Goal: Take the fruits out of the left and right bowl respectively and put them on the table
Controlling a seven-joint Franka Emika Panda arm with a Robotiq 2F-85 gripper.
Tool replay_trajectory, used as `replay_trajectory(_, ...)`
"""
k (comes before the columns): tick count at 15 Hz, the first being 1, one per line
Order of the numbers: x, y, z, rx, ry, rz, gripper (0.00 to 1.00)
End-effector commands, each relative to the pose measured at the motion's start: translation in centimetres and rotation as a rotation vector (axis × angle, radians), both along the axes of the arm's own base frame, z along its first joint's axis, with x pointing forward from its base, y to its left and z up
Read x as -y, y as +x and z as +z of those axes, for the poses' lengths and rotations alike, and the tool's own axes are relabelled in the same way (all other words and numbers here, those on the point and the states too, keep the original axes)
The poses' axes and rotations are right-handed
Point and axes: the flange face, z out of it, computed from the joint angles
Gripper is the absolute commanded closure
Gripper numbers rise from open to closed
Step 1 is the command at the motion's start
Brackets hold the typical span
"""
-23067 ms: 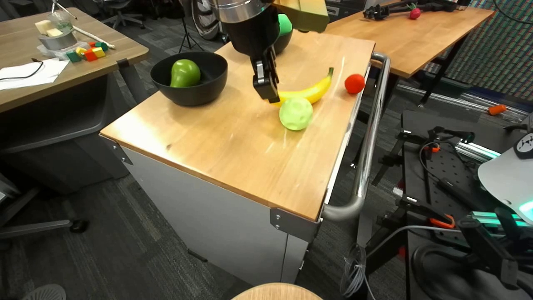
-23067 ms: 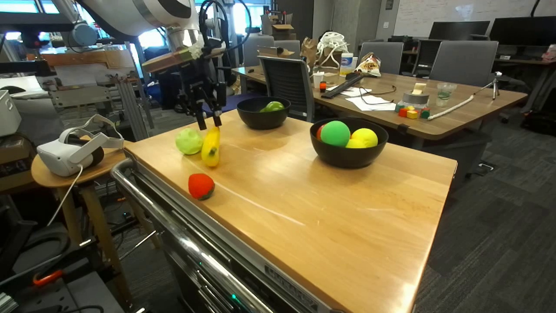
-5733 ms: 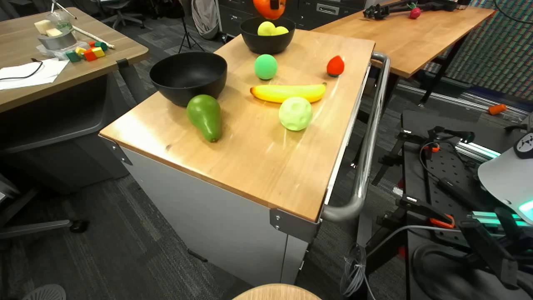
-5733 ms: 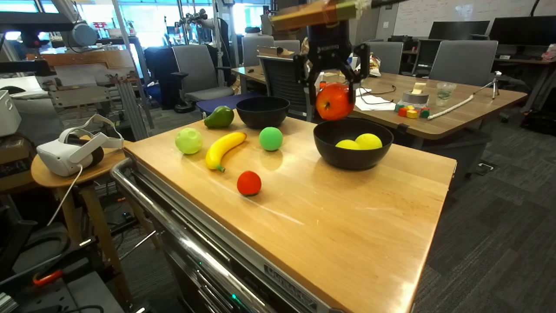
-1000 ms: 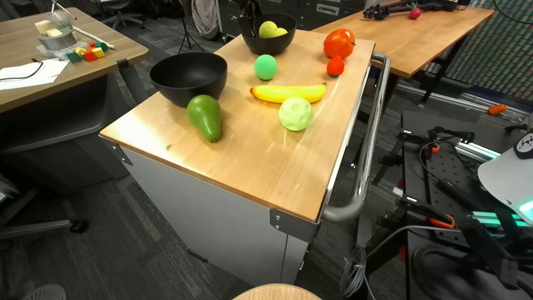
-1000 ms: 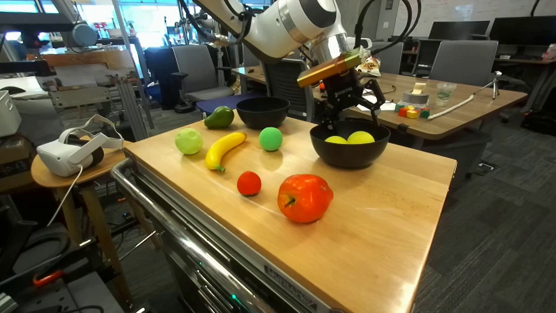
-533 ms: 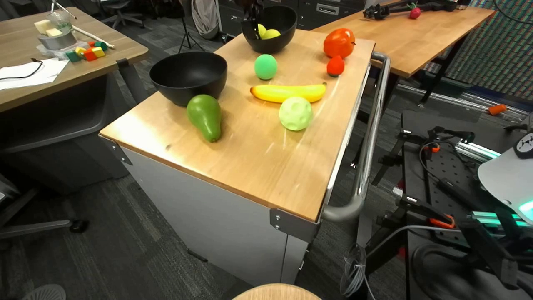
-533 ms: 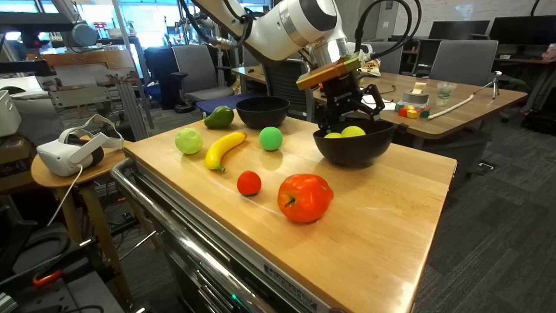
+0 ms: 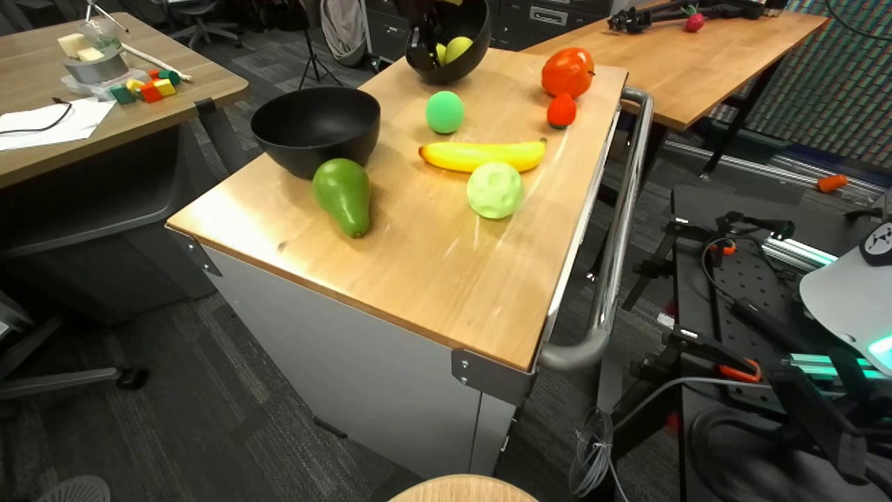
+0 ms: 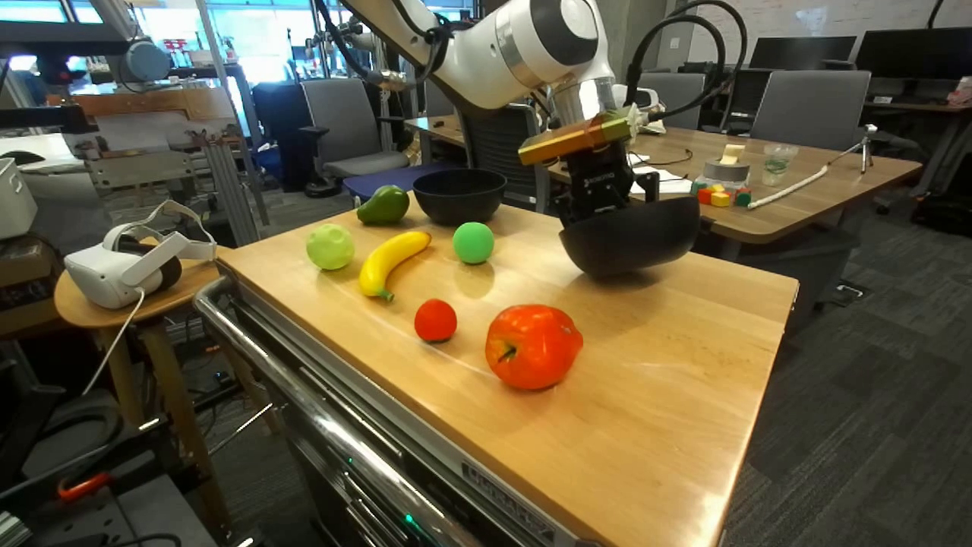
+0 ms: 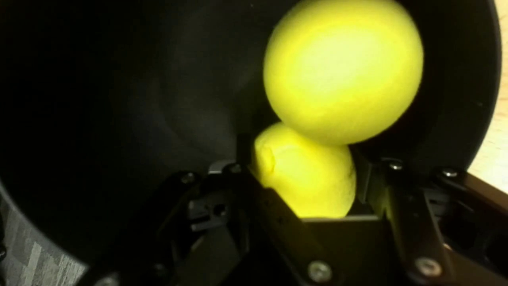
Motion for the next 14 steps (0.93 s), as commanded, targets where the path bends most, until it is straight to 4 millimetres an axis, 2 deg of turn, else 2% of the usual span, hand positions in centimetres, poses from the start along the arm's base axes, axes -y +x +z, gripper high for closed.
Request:
replay_trajectory(1,1.2,0.0,0.5,0.033,0.081,-0.041,0.7)
replay_trajectory(4,2.3,-0.4,1.1,0.076,0.164,-0.093,0.7)
replay_trajectory(9,3.9,-0.7,3.2,0.175,0.222,-0.14,0.7)
replay_trajectory(14,3.9,-0.8,5.5,0.226,0.219,-0.123,0.7)
